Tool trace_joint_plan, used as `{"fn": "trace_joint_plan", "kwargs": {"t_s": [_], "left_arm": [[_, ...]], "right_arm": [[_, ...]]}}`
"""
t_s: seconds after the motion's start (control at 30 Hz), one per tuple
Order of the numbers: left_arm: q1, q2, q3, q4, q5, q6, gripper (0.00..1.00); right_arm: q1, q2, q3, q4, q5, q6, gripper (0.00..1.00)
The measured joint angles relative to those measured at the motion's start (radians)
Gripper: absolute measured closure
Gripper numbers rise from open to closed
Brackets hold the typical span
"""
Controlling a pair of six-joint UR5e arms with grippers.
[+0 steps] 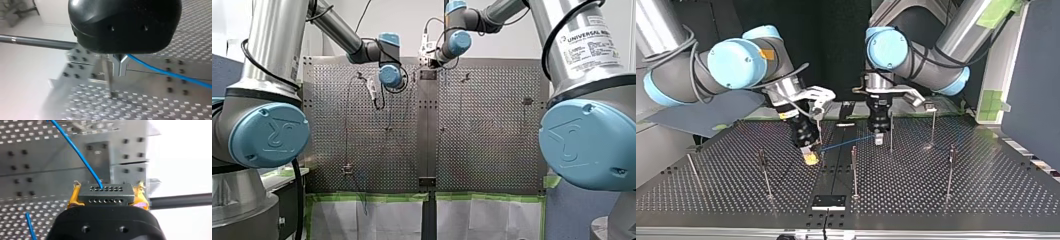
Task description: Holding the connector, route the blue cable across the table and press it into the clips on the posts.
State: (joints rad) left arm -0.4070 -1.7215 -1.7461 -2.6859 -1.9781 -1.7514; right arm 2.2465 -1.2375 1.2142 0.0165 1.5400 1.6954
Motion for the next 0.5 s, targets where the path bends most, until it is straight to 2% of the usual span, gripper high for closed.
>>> {"fn": "trace_joint_plan", "kwargs": {"t_s": [0.23,0.5], "left_arm": [[0.019,0.042,0.000,0.038,0.031,-0.011,1.00],[0.028,-0.003,0.001,0.065,0.077,-0.012,1.00]], "right_arm": [[0.000,0.001,0.000,-0.001,-0.006,0.000,1.00],[-0.004,0.047,0.000,-0.003,-0.011,0.000,1.00]]}}
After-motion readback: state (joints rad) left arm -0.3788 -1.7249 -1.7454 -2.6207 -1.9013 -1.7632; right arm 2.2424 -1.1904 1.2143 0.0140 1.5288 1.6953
